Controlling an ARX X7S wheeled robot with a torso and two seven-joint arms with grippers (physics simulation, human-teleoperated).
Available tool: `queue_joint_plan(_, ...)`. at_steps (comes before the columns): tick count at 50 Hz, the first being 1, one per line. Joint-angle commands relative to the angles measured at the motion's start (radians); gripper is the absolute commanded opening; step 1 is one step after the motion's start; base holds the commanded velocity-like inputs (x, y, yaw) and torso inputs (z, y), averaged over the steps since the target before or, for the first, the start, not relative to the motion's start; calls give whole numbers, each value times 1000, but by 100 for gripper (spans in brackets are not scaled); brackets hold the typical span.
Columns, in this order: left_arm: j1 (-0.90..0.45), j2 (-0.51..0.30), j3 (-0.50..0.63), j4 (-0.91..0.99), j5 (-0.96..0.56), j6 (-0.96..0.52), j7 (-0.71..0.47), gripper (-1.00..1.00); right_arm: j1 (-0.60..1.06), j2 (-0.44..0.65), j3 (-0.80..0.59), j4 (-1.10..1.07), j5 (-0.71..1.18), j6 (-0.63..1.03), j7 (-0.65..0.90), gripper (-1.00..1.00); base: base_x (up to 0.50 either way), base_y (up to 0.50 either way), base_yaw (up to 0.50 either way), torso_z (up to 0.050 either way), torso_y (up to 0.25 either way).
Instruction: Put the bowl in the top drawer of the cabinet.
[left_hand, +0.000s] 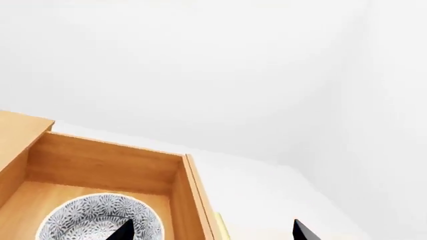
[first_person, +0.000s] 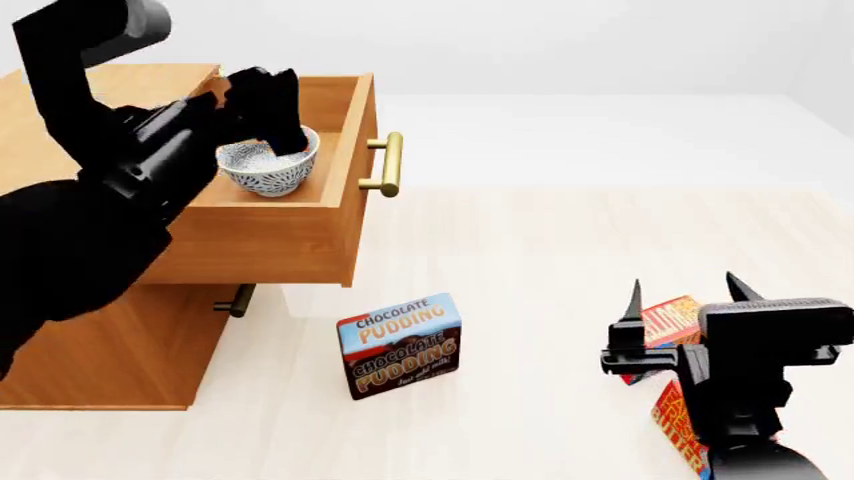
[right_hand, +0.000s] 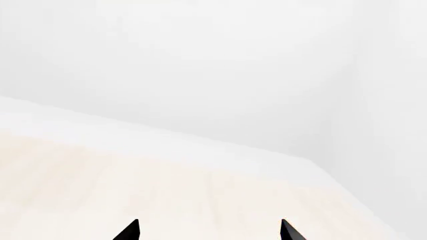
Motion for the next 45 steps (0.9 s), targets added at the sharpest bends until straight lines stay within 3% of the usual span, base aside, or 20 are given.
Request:
queue_joint_plan(1,267,-144,-48,297,153,188,97,100,-15,-10,12,-126,-14,-1,48,100,0,0,0,0,0)
queue_joint_plan(17,682,-259,-108,500,384,522,176,100,-88,-28,70,-310,10,-50,84,100,0,0,0,0,0)
queue_joint_plan(26,861,-245,-120,479,560,670,180,100,-185,-43,88,-392,21,-124,85,100,0,0,0,0,0)
queue_joint_plan(35,1085,-254,-158,512,811,838,106,100,-271,-59,56,-431,-45,-220,99,100,0,0,0,0,0)
queue_joint_plan(45,1171,-230,-167,495,900,922,109,100,-347,-68,67,-474,-69,-299,113,100,0,0,0,0,0)
